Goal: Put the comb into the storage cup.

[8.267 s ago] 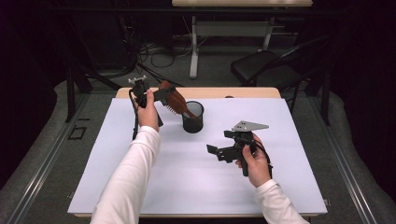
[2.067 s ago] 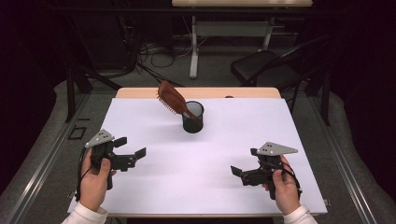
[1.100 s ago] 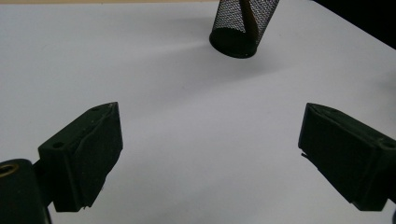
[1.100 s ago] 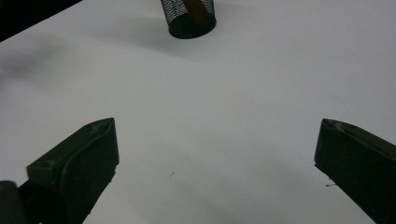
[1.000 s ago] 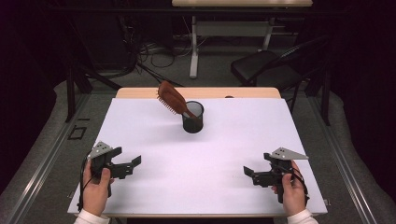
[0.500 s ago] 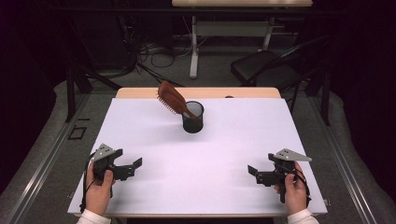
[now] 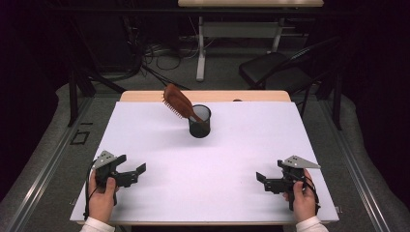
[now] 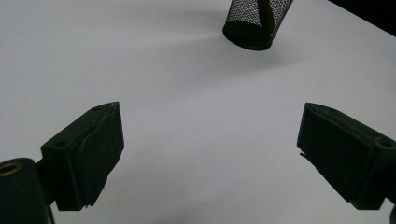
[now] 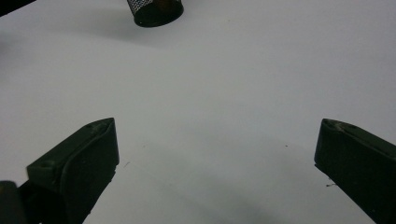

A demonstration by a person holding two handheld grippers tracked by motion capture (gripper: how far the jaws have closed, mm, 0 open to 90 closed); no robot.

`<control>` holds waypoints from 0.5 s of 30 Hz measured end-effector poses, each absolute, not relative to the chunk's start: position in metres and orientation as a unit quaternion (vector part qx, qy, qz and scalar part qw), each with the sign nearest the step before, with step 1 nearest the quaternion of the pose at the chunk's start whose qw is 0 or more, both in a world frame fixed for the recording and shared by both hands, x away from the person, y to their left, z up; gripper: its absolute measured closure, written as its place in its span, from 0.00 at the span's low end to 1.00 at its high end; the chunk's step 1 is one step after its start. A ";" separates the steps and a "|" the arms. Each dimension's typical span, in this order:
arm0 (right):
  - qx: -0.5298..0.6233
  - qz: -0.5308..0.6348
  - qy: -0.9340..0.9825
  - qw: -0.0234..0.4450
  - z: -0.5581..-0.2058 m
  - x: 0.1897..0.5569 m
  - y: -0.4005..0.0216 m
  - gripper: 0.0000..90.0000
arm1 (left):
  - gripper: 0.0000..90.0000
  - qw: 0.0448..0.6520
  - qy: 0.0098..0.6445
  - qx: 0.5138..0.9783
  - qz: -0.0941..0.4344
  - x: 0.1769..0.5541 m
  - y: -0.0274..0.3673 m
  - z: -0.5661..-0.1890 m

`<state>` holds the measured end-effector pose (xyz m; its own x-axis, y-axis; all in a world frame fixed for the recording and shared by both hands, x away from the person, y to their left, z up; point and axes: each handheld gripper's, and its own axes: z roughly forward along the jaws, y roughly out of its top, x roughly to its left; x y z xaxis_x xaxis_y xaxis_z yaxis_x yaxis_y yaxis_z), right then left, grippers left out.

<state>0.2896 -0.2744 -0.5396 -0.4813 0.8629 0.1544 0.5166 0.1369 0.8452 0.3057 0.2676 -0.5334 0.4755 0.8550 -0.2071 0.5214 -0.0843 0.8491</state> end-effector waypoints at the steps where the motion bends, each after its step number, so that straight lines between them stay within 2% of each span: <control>1: 0.473 0.459 0.729 0.187 -0.540 0.290 -0.275 0.00 | 0.08 0.474 0.482 0.715 0.176 0.306 0.268 -0.534; 15: 0.486 0.462 0.719 0.181 -0.543 0.292 -0.279 0.00 | 0.08 0.472 0.482 0.716 0.180 0.307 0.269 -0.538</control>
